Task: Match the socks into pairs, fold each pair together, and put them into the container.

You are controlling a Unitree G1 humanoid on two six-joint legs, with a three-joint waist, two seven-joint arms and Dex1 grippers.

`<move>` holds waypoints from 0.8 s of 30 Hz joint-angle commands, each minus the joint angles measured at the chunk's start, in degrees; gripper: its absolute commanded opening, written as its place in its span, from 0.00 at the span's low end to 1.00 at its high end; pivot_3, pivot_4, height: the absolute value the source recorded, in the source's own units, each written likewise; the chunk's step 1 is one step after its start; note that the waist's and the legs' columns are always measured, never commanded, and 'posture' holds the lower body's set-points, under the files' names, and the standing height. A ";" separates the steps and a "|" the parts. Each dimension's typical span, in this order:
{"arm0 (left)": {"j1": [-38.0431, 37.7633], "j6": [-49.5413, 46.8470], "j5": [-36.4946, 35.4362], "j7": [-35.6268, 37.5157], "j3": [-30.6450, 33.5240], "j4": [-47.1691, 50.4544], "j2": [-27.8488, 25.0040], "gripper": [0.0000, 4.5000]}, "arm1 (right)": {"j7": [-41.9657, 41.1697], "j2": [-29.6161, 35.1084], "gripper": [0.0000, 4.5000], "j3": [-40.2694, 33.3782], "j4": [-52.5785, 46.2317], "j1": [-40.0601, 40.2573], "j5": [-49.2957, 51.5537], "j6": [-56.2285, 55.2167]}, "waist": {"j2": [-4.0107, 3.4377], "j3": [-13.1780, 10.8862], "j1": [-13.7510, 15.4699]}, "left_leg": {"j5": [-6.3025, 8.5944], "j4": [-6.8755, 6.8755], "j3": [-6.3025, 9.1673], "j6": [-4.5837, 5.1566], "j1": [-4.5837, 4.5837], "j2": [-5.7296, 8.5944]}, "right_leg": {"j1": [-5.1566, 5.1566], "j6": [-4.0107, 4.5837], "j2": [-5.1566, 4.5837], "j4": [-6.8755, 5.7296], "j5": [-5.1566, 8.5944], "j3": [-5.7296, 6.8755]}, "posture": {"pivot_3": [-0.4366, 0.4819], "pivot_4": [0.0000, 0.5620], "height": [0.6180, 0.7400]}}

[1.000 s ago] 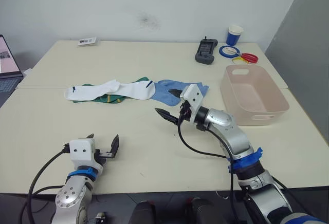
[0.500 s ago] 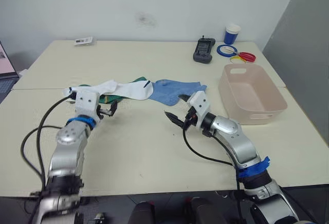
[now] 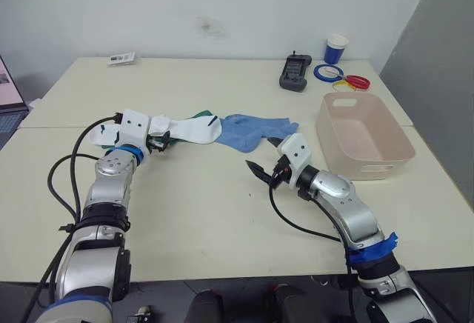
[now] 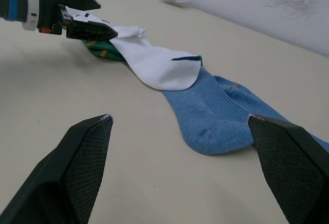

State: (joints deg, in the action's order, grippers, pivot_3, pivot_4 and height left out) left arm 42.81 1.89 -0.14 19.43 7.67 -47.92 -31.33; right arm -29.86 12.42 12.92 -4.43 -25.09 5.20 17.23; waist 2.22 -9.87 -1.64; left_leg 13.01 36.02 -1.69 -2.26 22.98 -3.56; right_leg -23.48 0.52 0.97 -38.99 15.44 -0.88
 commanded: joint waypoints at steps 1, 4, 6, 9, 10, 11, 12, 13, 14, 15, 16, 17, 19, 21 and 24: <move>2.17 2.96 0.86 0.05 -0.35 -3.47 -1.10 0.88 | 0.59 0.23 1.00 -0.80 -3.22 0.04 -0.13 0.14 | 0.00 0.00 -0.08 | 0.00 0.00 0.00 0.00 0.00 0.00 | 0.00 0.00 0.00 0.00 0.00 0.00 | 0.48 0.27 1.00; 3.48 4.58 0.73 0.18 -0.40 -6.01 -1.17 0.67 | 0.70 0.47 1.00 -0.93 -3.37 0.17 -0.14 0.30 | 0.00 0.00 -0.08 | 0.00 0.00 0.00 0.00 0.00 -0.02 | -0.01 0.00 0.01 -0.01 0.00 0.01 | 0.48 0.27 1.00; 4.16 5.26 0.84 0.19 -0.52 -7.30 -1.26 0.54 | 0.77 0.59 1.00 -0.97 -3.35 0.22 -0.15 0.34 | 0.01 0.00 0.00 | 0.00 0.00 0.02 0.00 0.01 -0.02 | -0.02 0.00 0.01 -0.02 0.00 0.04 | 0.48 0.27 1.00; 4.75 5.97 0.90 0.24 -0.55 -8.54 -1.45 0.32 | 0.91 0.56 1.00 -0.90 -3.35 0.21 -0.19 0.38 | 0.01 -0.01 0.01 | 0.00 0.01 0.01 0.00 0.02 0.00 | -0.01 0.00 0.00 -0.01 0.00 0.03 | 0.48 0.27 1.00; 4.85 6.17 0.84 0.25 -0.49 -8.76 -1.48 0.24 | 0.94 0.54 1.00 -0.86 -3.33 0.20 -0.22 0.37 | 0.01 -0.01 0.01 | 0.00 0.01 -0.01 -0.01 0.01 0.01 | -0.01 0.00 0.00 -0.01 0.00 0.01 | 0.48 0.27 1.00; 4.93 6.33 0.83 0.27 -0.46 -8.94 -1.50 0.17 | 0.97 0.54 1.00 -0.83 -3.32 0.19 -0.23 0.36 | 0.01 -0.01 0.01 | 0.00 0.01 -0.01 -0.01 0.02 0.01 | -0.01 0.00 0.00 -0.01 0.00 0.01 | 0.48 0.27 1.00; 4.96 6.48 0.82 0.30 -0.43 -9.02 -1.52 0.09 | 0.97 0.55 1.00 -0.82 -3.28 0.17 -0.22 0.34 | 0.01 -0.01 -0.01 | 0.00 0.01 -0.01 -0.01 0.01 0.01 | -0.01 0.00 0.00 -0.01 0.00 0.01 | 0.48 0.27 1.00; 4.87 6.59 0.78 0.36 -0.39 -8.93 -1.55 0.02 | 0.93 0.58 1.00 -0.77 -3.22 0.15 -0.21 0.28 | 0.01 -0.01 -0.01 | 0.00 0.01 -0.01 -0.01 0.01 0.00 | -0.01 0.00 0.00 -0.01 0.00 0.02 | 0.48 0.27 1.00; 4.71 6.71 0.72 0.46 -0.33 -8.82 -1.61 0.01 | 0.94 0.55 1.00 -0.65 -3.16 0.15 -0.25 0.21 | 0.01 -0.01 -0.01 | -0.01 0.01 0.00 -0.01 0.01 0.00 | -0.01 0.00 0.00 -0.01 0.00 0.02 | 0.48 0.27 1.00; 4.17 6.78 0.50 0.68 -0.16 -8.21 -1.70 0.01 | 0.92 0.52 1.00 -0.57 -3.06 0.13 -0.27 0.14 | 0.01 -0.01 -0.01 | -0.01 0.01 0.00 -0.01 0.01 -0.01 | -0.01 0.00 0.00 -0.02 0.00 0.03 | 0.48 0.27 1.00; 3.70 6.81 0.30 0.87 -0.01 -7.68 -1.76 0.01 | 0.90 0.51 1.00 -0.50 -2.98 0.10 -0.28 0.09 | 0.01 -0.01 -0.02 | -0.01 0.01 0.01 -0.01 0.01 -0.01 | -0.01 0.00 0.00 -0.02 0.00 0.03 | 0.48 0.27 1.00; 3.41 6.83 0.18 1.00 0.09 -7.34 -1.80 0.01 | 0.90 0.50 1.00 -0.47 -2.93 0.08 -0.28 0.06 | 0.01 -0.01 -0.02 | -0.01 0.01 0.00 -0.01 0.01 -0.01 | -0.01 0.00 0.00 -0.02 0.00 0.03 | 0.48 0.27 1.00; 2.59 6.76 -0.32 1.40 0.47 -6.32 -1.78 0.01 | 0.81 0.52 1.00 -0.44 -2.79 0.01 -0.28 -0.04 | 0.01 -0.01 -0.02 | -0.01 0.01 0.00 -0.01 0.01 -0.01 | -0.01 0.00 0.00 -0.02 0.00 0.02 | 0.48 0.27 1.00; 1.42 6.48 -1.68 2.72 1.15 -4.20 -1.59 0.01 | 0.84 0.45 1.00 -0.32 -2.72 0.01 -0.34 -0.10 | 0.01 -0.01 -0.03 | -0.01 0.01 -0.01 -0.01 0.01 -0.01 | -0.01 0.00 0.00 -0.03 0.00 0.02 | 0.48 0.27 1.00; -4.49 2.40 -3.93 6.56 0.67 8.49 -1.32 0.01 | 0.56 0.76 1.00 -0.45 -2.43 0.02 -0.31 -0.33 | 0.01 -0.01 -0.12 | -0.01 0.00 -0.04 -0.02 0.01 -0.04 | -0.03 0.00 -0.01 -0.03 -0.01 -0.02 | 0.48 0.27 1.00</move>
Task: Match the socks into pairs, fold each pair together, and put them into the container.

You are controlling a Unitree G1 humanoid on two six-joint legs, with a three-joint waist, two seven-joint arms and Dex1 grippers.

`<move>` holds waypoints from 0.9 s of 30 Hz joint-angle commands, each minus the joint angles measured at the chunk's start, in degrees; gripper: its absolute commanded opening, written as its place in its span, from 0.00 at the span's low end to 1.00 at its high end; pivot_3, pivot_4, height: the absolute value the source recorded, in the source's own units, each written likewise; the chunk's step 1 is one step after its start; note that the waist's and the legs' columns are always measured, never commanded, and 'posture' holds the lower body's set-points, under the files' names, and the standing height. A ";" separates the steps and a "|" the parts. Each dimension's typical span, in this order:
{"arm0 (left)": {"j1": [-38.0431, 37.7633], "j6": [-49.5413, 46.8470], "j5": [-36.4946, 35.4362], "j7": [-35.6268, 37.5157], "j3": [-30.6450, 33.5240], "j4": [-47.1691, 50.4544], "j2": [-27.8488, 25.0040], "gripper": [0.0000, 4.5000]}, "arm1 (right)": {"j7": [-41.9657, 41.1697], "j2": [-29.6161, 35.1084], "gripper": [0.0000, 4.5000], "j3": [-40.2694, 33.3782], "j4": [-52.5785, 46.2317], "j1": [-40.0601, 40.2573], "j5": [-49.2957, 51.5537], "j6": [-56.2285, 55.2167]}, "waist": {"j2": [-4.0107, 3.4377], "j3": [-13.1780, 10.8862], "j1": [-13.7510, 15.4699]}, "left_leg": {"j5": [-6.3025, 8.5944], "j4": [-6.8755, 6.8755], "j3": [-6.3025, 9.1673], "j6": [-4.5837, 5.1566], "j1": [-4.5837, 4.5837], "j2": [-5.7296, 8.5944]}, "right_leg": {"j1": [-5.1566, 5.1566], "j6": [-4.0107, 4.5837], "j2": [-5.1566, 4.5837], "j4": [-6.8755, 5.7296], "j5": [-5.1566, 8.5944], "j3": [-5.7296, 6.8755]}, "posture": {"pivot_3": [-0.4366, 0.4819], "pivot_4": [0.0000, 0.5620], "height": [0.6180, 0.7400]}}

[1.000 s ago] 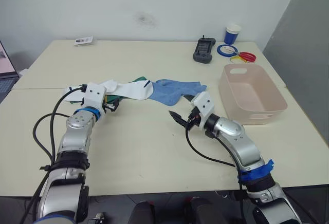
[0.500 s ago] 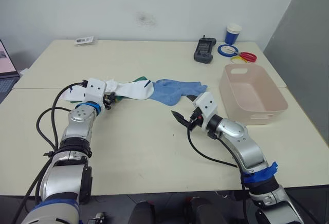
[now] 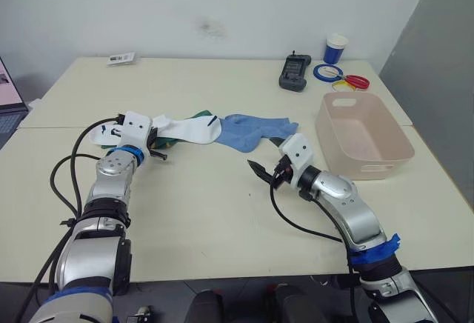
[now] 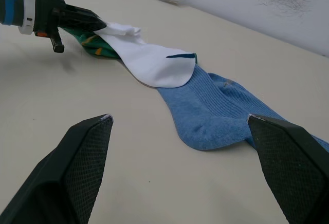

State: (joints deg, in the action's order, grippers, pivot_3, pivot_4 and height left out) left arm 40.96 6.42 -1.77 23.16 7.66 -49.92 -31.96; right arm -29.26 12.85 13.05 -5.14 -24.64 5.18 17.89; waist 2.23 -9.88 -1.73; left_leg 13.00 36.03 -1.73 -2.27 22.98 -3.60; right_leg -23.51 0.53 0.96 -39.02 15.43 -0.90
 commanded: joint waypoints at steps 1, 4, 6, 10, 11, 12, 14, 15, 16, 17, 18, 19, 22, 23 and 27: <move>-5.65 -4.89 -3.24 4.16 0.32 16.47 -0.63 0.01 | -0.20 0.59 1.00 -0.72 -1.80 -0.30 -0.22 -1.03 | 0.00 0.00 0.04 | 0.00 -0.01 0.00 0.00 0.00 -0.04 | 0.00 0.00 -0.02 -0.01 0.00 0.00 | 0.48 0.27 1.00; -18.90 -16.44 -8.21 10.94 -2.09 40.95 -2.19 0.01 | -1.13 1.91 1.00 -1.55 -1.46 0.30 0.20 -1.36 | -0.01 0.00 -0.14 | 0.00 -0.03 -0.01 -0.02 -0.02 -0.10 | 0.00 0.01 -0.07 -0.04 0.00 -0.06 | 0.48 0.27 1.00; -27.65 -26.22 -13.39 14.94 -4.02 57.96 -4.64 0.01 | -2.27 3.12 1.00 -2.50 -0.99 0.74 0.98 -1.33 | -0.01 0.00 -0.28 | 0.00 -0.04 0.00 -0.04 -0.01 -0.19 | -0.01 0.03 -0.16 -0.04 -0.01 -0.08 | 0.48 0.27 1.00; -34.92 -40.56 -21.90 16.92 -6.58 76.31 -6.55 0.01 | -4.65 5.49 1.00 -3.87 -0.24 1.03 2.38 -1.03 | -0.01 -0.03 0.31 | 0.02 -0.03 0.08 -0.04 -0.01 -0.13 | 0.03 0.00 -0.23 -0.03 0.01 -0.01 | 0.48 0.27 1.00; -35.24 -43.18 -23.34 16.57 -7.23 78.28 -6.09 0.01 | -5.24 5.93 1.00 -4.23 0.05 1.02 2.62 -0.86 | -0.02 -0.03 0.33 | 0.02 -0.03 0.10 -0.04 -0.05 -0.08 | 0.08 0.00 -0.22 -0.02 0.01 0.02 | 0.48 0.27 1.00; -35.11 -45.38 -24.57 15.87 -8.03 79.55 -5.06 0.01 | -5.85 6.36 1.00 -4.66 0.42 0.94 2.87 -0.70 | -0.03 -0.03 0.25 | 0.02 -0.03 0.11 -0.03 -0.09 -0.05 | 0.12 0.00 -0.20 -0.02 0.02 0.02 | 0.48 0.27 1.00; -35.07 -49.24 -28.06 15.56 -9.68 81.69 -2.96 0.01 | -6.92 7.29 1.00 -5.19 1.22 0.76 3.19 -0.55 | -0.04 -0.02 0.10 | 0.02 -0.01 0.08 -0.03 -0.18 0.02 | 0.21 -0.02 -0.15 0.00 0.01 -0.03 | 0.48 0.27 1.00; -35.26 -50.44 -29.46 16.05 -10.30 82.59 -2.43 0.01 | -7.25 7.71 1.00 -5.18 1.49 0.67 3.22 -0.56 | -0.03 -0.02 0.05 | 0.02 0.00 0.07 -0.02 -0.18 0.04 | 0.21 -0.02 -0.12 0.02 0.01 -0.04 | 0.48 0.27 1.00; -35.50 -51.26 -30.07 16.05 -10.92 83.11 -1.89 0.01 | -7.49 8.10 1.00 -5.19 1.80 0.60 3.31 -0.63 | -0.03 -0.03 -0.07 | 0.03 0.00 0.06 -0.02 -0.16 0.06 | 0.21 -0.02 -0.07 0.06 0.01 -0.05 | 0.48 0.27 1.00; -35.66 -51.73 -30.05 15.71 -11.45 83.22 -1.52 0.05 | -7.66 8.33 1.00 -5.32 2.07 0.56 3.47 -0.57 | -0.03 -0.03 -0.15 | 0.03 0.00 0.05 -0.01 -0.14 0.07 | 0.20 -0.02 -0.03 0.07 0.01 -0.07 | 0.48 0.27 1.00; -35.74 -51.95 -30.29 16.06 -11.78 83.19 -1.53 0.11 | -7.75 8.47 1.00 -5.54 2.30 0.55 3.69 -0.31 | -0.03 -0.03 -0.17 | 0.03 0.00 0.05 -0.01 -0.13 0.06 | 0.17 -0.01 0.00 0.08 0.02 -0.09 | 0.48 0.27 1.00; -35.78 -52.35 -30.95 16.43 -11.71 83.10 -1.54 0.15 | -7.89 8.70 1.00 -5.67 2.61 0.63 3.75 -0.30 | -0.03 -0.03 -0.17 | 0.03 -0.01 0.08 -0.01 -0.13 0.03 | 0.16 0.03 0.04 0.06 0.04 -0.08 | 0.48 0.27 1.00; -35.99 -52.93 -33.56 18.63 -9.52 82.59 -2.76 0.35 | -8.39 9.34 1.00 -5.45 2.96 1.23 3.31 -0.22 | -0.04 -0.03 -0.13 | 0.03 -0.02 0.21 -0.01 -0.16 -0.04 | 0.15 0.10 0.16 -0.03 0.08 0.02 | 0.48 0.27 1.00; -36.20 -52.98 -34.78 19.69 -8.40 82.49 -3.45 0.42 | -8.54 9.45 1.00 -5.30 2.89 1.41 3.12 -0.08 | -0.04 -0.03 -0.13 | 0.03 -0.02 0.23 -0.01 -0.17 -0.05 | 0.15 0.11 0.18 -0.04 0.07 0.02 | 0.48 0.27 1.00; -36.01 -53.31 -38.85 23.66 -2.04 78.47 -7.28 0.71 | -9.06 9.97 1.00 -4.56 2.10 2.30 2.99 2.10 | -0.05 -0.03 -0.12 | 0.03 -0.01 0.20 -0.01 -0.18 -0.03 | 0.15 0.12 0.18 -0.05 0.07 0.00 | 0.48 0.27 1.00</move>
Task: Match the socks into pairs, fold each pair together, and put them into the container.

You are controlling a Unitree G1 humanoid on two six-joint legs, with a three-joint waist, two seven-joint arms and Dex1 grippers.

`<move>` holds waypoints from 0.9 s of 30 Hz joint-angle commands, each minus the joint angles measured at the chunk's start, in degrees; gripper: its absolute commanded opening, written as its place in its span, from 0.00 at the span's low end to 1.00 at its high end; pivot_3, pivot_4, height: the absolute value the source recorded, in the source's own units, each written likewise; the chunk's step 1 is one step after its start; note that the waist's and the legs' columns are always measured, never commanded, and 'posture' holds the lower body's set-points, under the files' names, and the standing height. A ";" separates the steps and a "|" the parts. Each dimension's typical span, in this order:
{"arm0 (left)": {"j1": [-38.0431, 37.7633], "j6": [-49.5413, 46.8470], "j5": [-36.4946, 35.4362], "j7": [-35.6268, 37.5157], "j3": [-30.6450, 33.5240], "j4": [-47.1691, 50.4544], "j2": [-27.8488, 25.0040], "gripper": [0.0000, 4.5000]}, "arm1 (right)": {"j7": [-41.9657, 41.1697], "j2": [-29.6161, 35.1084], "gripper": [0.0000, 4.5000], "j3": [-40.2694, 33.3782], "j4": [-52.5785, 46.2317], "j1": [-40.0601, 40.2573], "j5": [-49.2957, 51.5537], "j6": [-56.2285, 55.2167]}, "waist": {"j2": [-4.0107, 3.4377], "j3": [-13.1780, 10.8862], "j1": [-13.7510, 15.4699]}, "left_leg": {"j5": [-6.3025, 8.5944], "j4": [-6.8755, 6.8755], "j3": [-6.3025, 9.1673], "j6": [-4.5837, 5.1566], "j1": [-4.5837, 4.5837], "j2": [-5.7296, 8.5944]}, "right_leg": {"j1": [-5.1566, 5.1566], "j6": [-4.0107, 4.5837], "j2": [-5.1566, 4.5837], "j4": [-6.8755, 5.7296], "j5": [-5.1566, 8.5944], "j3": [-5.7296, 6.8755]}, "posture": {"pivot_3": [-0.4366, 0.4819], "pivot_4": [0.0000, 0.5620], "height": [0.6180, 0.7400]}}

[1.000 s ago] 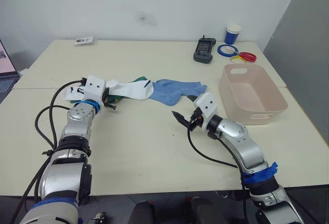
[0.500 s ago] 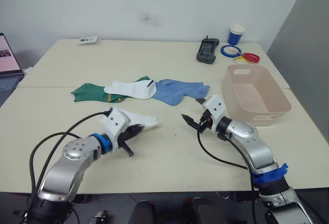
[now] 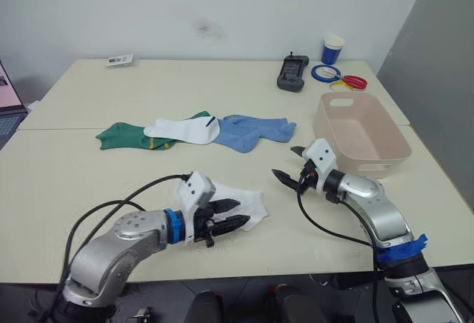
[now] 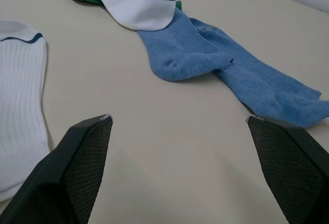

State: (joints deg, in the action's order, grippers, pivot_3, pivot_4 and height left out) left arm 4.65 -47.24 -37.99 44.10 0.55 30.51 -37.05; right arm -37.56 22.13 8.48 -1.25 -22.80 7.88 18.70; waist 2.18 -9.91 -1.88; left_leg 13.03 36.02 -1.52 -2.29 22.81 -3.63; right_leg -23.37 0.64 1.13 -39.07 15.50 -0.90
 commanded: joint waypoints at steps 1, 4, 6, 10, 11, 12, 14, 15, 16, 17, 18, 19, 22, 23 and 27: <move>1.14 1.52 -1.62 2.57 6.66 -4.77 -2.96 0.79 | -1.19 0.98 1.00 0.30 -2.30 0.83 0.53 2.63 | 0.00 0.00 0.07 | 0.00 0.00 0.00 0.00 0.00 0.00 | 0.00 0.00 0.00 0.01 0.00 0.00 | 0.48 0.27 1.00; 3.62 6.75 3.37 1.94 8.79 -13.43 -4.88 0.99 | -2.68 1.53 1.00 0.63 -5.35 2.18 2.73 8.87 | 0.00 0.00 0.21 | 0.00 0.00 -0.01 0.00 0.02 0.03 | 0.00 0.00 -0.02 0.04 0.00 0.01 | 0.48 0.27 1.00; 4.94 10.02 6.05 2.04 9.04 -18.49 -5.68 0.99 | -4.13 2.16 1.00 1.12 -8.06 3.07 4.39 13.59 | -0.01 -0.01 0.25 | 0.00 0.00 -0.01 0.00 0.03 0.04 | -0.01 0.00 -0.02 0.04 0.00 0.02 | 0.48 0.27 1.00; 8.37 15.79 12.99 0.44 7.44 -30.27 -6.07 0.99 | -7.33 5.30 1.00 4.34 -15.67 5.63 8.84 27.09 | -0.02 -0.01 0.25 | 0.00 -0.01 -0.06 0.00 0.06 0.04 | -0.03 0.00 -0.10 0.08 0.01 0.00 | 0.48 0.27 1.00; 8.89 16.51 14.11 0.27 7.02 -31.98 -5.91 0.99 | -7.27 5.41 1.00 4.33 -16.97 5.85 10.23 30.34 | -0.01 0.00 0.26 | 0.00 -0.01 -0.05 0.00 0.06 0.05 | -0.03 0.00 -0.11 0.08 0.01 0.02 | 0.48 0.27 1.00; 9.09 17.16 15.10 0.35 6.43 -33.07 -5.66 0.99 | -7.01 4.92 1.00 3.61 -18.10 5.87 12.39 33.74 | -0.01 0.00 0.20 | 0.00 -0.01 -0.04 0.00 0.06 0.03 | -0.03 0.00 -0.11 0.08 0.01 0.03 | 0.48 0.27 1.00; 8.67 18.04 16.78 0.92 4.97 -34.33 -5.26 0.99 | -6.85 4.07 1.00 2.48 -19.47 5.86 15.77 38.61 | 0.01 0.01 0.17 | 0.00 -0.01 -0.05 0.00 0.06 0.02 | -0.04 0.00 -0.12 0.06 0.01 0.01 | 0.48 0.27 1.00; 8.39 18.61 17.59 1.05 4.27 -34.78 -5.08 0.99 | -7.09 4.16 1.00 2.49 -20.02 5.97 16.94 40.24 | 0.01 0.01 0.19 | 0.00 -0.01 -0.04 0.00 0.06 0.01 | -0.04 0.00 -0.12 0.06 0.01 0.03 | 0.48 0.27 1.00; 8.22 19.00 18.13 1.04 3.82 -35.11 -4.82 0.99 | -7.27 4.38 1.00 2.72 -20.30 6.10 17.64 41.26 | 0.02 0.01 0.22 | 0.00 -0.01 -0.04 0.00 0.06 0.01 | -0.04 0.00 -0.12 0.06 0.01 0.04 | 0.48 0.27 1.00; 8.25 19.66 18.79 0.63 3.56 -35.81 -4.38 0.99 | -7.24 4.37 1.00 3.18 -19.94 6.22 17.87 41.53 | 0.03 0.03 0.23 | 0.00 -0.01 -0.04 0.00 0.06 0.00 | -0.04 0.00 -0.13 0.06 0.01 0.04 | 0.48 0.27 1.00; 8.30 19.91 19.10 0.38 3.46 -36.25 -4.04 0.99 | -7.00 4.28 1.00 3.55 -19.35 6.26 17.95 41.52 | 0.02 0.03 0.24 | 0.00 -0.01 -0.04 0.00 0.05 0.01 | -0.02 0.00 -0.14 0.06 0.01 0.04 | 0.48 0.27 1.00; 8.28 19.80 19.14 0.57 3.32 -36.24 -3.77 0.99 | -6.58 3.92 1.00 3.84 -18.34 6.12 17.89 41.41 | 0.03 0.06 0.24 | 0.00 -0.01 -0.04 0.00 0.05 0.02 | -0.02 0.00 -0.14 0.06 0.01 0.04 | 0.48 0.27 1.00; 8.17 19.40 18.93 1.45 3.48 -35.77 -3.23 0.87 | -5.21 2.27 0.87 3.96 -15.45 5.03 17.72 41.48 | 0.07 0.10 0.19 | 0.01 -0.01 -0.04 0.01 0.02 0.03 | 0.00 0.00 -0.15 0.05 0.00 0.05 | 0.48 0.27 1.00; 7.96 19.19 18.64 1.89 3.59 -35.41 -3.18 0.80 | -5.08 1.75 0.80 3.75 -14.98 4.70 17.90 41.38 | 0.07 0.10 0.16 | 0.01 -0.01 -0.05 0.01 0.01 0.03 | 0.00 0.00 -0.15 0.06 0.00 0.04 | 0.48 0.27 1.00; 7.41 18.46 18.12 2.61 4.00 -34.10 -3.26 0.51 | -4.60 -0.29 0.47 1.86 -14.39 3.41 19.94 42.56 | 0.07 0.10 0.13 | 0.01 -0.02 -0.05 0.01 0.02 0.03 | 0.00 0.00 -0.14 0.05 0.00 0.05 | 0.48 0.27 1.00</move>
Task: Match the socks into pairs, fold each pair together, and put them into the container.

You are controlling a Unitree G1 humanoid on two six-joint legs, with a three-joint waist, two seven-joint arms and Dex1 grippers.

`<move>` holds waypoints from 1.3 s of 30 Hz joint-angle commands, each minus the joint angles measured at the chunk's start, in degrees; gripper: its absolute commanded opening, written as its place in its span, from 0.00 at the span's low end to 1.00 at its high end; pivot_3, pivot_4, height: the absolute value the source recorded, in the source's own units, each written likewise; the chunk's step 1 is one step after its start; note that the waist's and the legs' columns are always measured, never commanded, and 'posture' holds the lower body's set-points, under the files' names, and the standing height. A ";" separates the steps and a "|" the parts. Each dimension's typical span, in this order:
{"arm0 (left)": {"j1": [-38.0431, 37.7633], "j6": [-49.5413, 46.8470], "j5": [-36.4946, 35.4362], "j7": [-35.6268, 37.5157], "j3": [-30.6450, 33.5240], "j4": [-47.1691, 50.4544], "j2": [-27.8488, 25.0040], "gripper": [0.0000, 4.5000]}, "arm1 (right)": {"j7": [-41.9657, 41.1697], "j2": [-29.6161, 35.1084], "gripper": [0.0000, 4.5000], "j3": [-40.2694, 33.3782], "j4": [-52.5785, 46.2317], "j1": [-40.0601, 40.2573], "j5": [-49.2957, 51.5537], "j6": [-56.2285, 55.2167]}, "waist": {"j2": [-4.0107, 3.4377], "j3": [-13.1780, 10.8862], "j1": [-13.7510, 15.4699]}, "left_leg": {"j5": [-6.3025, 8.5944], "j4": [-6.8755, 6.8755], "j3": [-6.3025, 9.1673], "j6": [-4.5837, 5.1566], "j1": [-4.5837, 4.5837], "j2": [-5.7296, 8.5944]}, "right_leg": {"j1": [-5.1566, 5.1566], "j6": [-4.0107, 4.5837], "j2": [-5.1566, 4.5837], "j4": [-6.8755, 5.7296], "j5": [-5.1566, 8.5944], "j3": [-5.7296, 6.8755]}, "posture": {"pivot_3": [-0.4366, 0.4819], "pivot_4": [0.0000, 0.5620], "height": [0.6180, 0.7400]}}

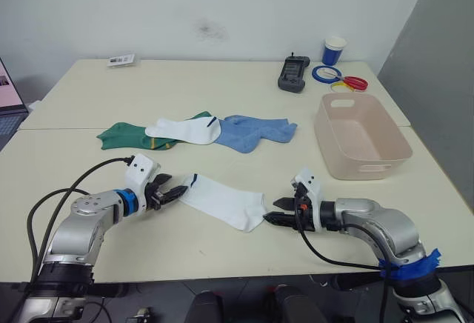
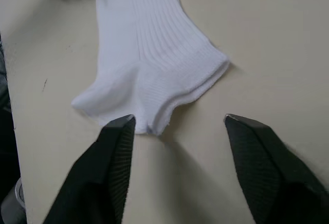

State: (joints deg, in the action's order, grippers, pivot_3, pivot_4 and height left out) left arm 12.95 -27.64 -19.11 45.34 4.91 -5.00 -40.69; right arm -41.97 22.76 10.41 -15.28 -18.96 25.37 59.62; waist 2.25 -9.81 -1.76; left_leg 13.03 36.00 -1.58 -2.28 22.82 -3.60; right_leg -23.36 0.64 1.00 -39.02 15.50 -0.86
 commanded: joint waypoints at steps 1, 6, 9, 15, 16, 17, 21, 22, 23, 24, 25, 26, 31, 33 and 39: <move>-0.94 -1.37 -0.83 1.46 -0.24 1.66 0.39 0.44 | -0.24 -0.86 0.39 -0.22 -0.42 -0.57 2.80 1.94 | -0.01 0.00 0.03 | 0.00 0.00 0.01 0.00 0.01 0.00 | 0.00 0.00 0.00 0.00 0.00 0.00 | 0.48 0.27 1.00; -1.80 -2.00 -1.07 1.29 0.08 2.82 0.70 0.08 | -1.18 -0.21 0.00 0.03 -1.06 -0.43 4.32 2.48 | -0.01 -0.01 0.05 | 0.00 0.00 -0.01 0.00 0.04 0.00 | -0.01 -0.01 -0.07 0.01 0.00 -0.03 | 0.48 0.27 1.00; -2.99 -2.92 -1.78 0.87 0.55 4.85 0.82 0.01 | -0.72 -0.57 0.00 -0.52 -1.06 -0.62 5.35 2.87 | -0.01 -0.01 0.04 | 0.00 0.00 0.00 0.00 0.04 0.00 | -0.01 -0.01 -0.06 0.01 0.00 -0.01 | 0.48 0.27 1.00; -11.92 -8.59 -6.34 0.86 3.16 16.72 0.43 0.01 | -4.29 4.68 0.00 -3.34 0.17 -2.22 7.63 3.04 | -0.02 -0.02 -0.14 | 0.00 -0.01 -0.01 0.00 0.06 -0.04 | -0.04 -0.02 -0.07 0.03 0.00 -0.05 | 0.48 0.27 1.00; -13.57 -9.61 -7.21 0.40 3.71 18.95 0.58 0.01 | -5.56 6.06 0.00 -3.79 0.59 -2.64 8.23 3.07 | -0.02 -0.02 -0.12 | 0.01 -0.01 -0.04 0.01 0.05 -0.07 | -0.04 -0.02 -0.10 0.04 0.00 -0.10 | 0.48 0.27 1.00; -14.48 -10.34 -7.75 -0.14 4.04 20.36 0.75 0.01 | -6.40 7.00 0.00 -3.98 0.92 -2.87 8.64 2.98 | -0.02 -0.03 -0.08 | 0.01 -0.02 -0.03 0.01 0.05 -0.08 | -0.04 -0.03 -0.17 0.04 0.01 -0.10 | 0.48 0.27 1.00; -18.19 -14.84 -11.49 -4.37 5.78 28.43 3.38 0.01 | -14.55 14.08 0.00 -2.57 5.04 -5.09 8.97 0.99 | -0.01 -0.04 -0.02 | 0.01 0.00 -0.01 0.02 0.04 -0.02 | -0.02 -0.03 -0.16 0.04 0.01 -0.06 | 0.48 0.27 1.00; -18.42 -15.82 -12.04 -5.63 6.00 29.70 4.17 0.01 | -16.38 15.44 0.00 -2.01 6.40 -5.62 8.74 0.38 | 0.00 -0.05 -0.01 | 0.01 0.00 -0.01 0.02 0.05 -0.01 | -0.02 -0.04 -0.16 0.05 0.01 -0.05 | 0.48 0.27 1.00; -18.62 -16.68 -12.53 -6.68 6.00 30.80 4.88 0.01 | -18.01 16.59 0.00 -1.43 7.81 -6.17 8.41 -0.24 | 0.01 -0.05 0.01 | 0.02 0.00 -0.01 0.03 0.06 -0.01 | -0.02 -0.03 -0.16 0.05 0.01 -0.05 | 0.48 0.27 1.00; -19.05 -17.27 -12.70 -7.48 5.55 31.97 5.43 0.01 | -19.63 17.59 0.00 -0.69 9.37 -6.83 7.85 -1.13 | 0.01 -0.05 0.03 | 0.02 0.00 0.00 0.03 0.07 0.02 | -0.02 -0.03 -0.15 0.06 0.01 -0.04 | 0.48 0.27 1.00; -19.54 -17.15 -12.01 -8.22 4.65 32.77 5.70 0.01 | -20.89 18.15 0.00 -0.20 10.88 -7.57 7.48 -1.80 | 0.01 -0.05 0.05 | 0.02 0.00 0.00 0.04 0.06 0.04 | -0.02 -0.03 -0.12 0.06 0.01 -0.04 | 0.48 0.27 1.00; -19.87 -17.05 -11.46 -8.70 4.03 33.28 5.81 0.01 | -21.73 18.42 0.00 0.15 11.92 -8.09 7.20 -2.32 | 0.01 -0.05 0.05 | 0.03 0.01 0.00 0.04 0.06 0.06 | -0.03 -0.03 -0.07 0.06 0.01 -0.05 | 0.48 0.27 1.00; -21.08 -16.93 -10.20 -14.41 1.38 36.11 10.50 0.01 | -25.98 19.24 0.00 2.37 17.28 -11.51 6.05 -3.73 | -0.02 -0.07 -0.08 | 0.03 0.02 0.00 0.05 0.02 0.04 | -0.03 -0.02 0.00 0.01 0.00 -0.07 | 0.48 0.27 1.00; -21.70 -16.93 -9.82 -15.59 0.74 36.71 11.36 0.01 | -26.99 19.46 0.00 3.33 18.39 -11.84 5.14 -4.77 | -0.01 -0.07 0.02 | 0.03 0.03 0.03 0.04 0.04 0.04 | -0.02 -0.02 0.00 0.02 0.00 -0.05 | 0.48 0.27 1.00; -21.64 -14.45 -7.17 -21.93 1.69 36.18 15.66 0.01 | -28.45 18.77 0.00 4.39 22.42 -12.84 2.92 -7.14 | -0.01 -0.07 0.11 | 0.03 0.04 0.00 0.04 0.05 0.07 | -0.01 -0.02 -0.03 0.04 0.00 -0.07 | 0.48 0.27 1.00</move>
State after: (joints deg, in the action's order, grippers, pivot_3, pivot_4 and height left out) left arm -8.85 -43.22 -26.87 24.95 5.57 29.91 -25.30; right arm -69.03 41.27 15.33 7.02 -30.40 28.32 53.60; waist 2.24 -9.88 -1.66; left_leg 13.06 36.05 -1.57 -2.23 22.87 -3.53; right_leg -23.36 0.61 0.97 -38.99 15.51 -0.92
